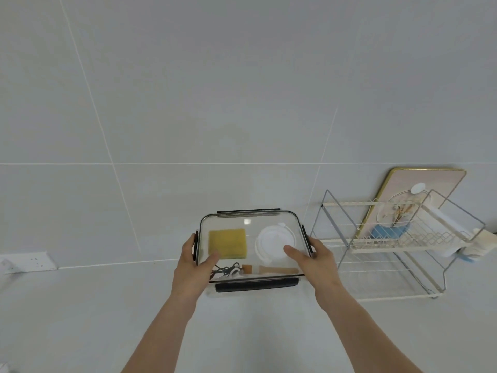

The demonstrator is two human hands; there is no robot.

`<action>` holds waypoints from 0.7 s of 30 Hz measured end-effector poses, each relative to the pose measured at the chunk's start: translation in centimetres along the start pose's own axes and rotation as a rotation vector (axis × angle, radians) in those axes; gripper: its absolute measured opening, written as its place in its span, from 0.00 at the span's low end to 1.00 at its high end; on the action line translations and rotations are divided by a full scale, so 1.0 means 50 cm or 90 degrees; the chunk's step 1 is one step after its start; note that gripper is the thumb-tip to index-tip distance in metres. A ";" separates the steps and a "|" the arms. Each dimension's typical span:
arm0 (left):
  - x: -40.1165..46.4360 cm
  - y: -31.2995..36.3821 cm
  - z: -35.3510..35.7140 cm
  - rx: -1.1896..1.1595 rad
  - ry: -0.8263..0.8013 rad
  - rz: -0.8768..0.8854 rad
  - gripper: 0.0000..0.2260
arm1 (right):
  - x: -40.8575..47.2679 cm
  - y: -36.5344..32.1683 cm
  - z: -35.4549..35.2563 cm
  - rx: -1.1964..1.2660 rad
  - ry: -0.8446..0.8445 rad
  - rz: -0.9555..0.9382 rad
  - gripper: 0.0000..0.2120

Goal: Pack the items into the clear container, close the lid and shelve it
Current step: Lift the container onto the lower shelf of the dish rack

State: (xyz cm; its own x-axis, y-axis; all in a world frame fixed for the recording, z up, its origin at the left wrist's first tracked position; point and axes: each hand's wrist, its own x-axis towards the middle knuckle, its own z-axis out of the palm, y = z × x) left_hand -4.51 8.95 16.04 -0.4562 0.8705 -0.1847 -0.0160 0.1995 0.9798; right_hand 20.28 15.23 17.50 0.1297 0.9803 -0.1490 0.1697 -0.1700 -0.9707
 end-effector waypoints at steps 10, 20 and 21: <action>-0.010 0.129 0.068 0.014 -0.010 0.068 0.27 | -0.033 -0.105 -0.085 -0.004 0.124 -0.035 0.33; -0.170 0.103 0.342 0.117 -0.176 0.087 0.25 | -0.108 -0.002 -0.406 0.002 0.270 0.051 0.24; -0.190 0.093 0.371 0.128 -0.202 0.092 0.25 | -0.113 0.015 -0.442 0.002 0.279 0.058 0.23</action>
State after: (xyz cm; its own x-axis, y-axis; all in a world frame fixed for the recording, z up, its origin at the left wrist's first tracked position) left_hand 16.25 9.93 20.94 -0.1425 0.9855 -0.0924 0.2171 0.1222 0.9685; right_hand 41.28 7.34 21.80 0.5464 0.8255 -0.1411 0.1356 -0.2534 -0.9578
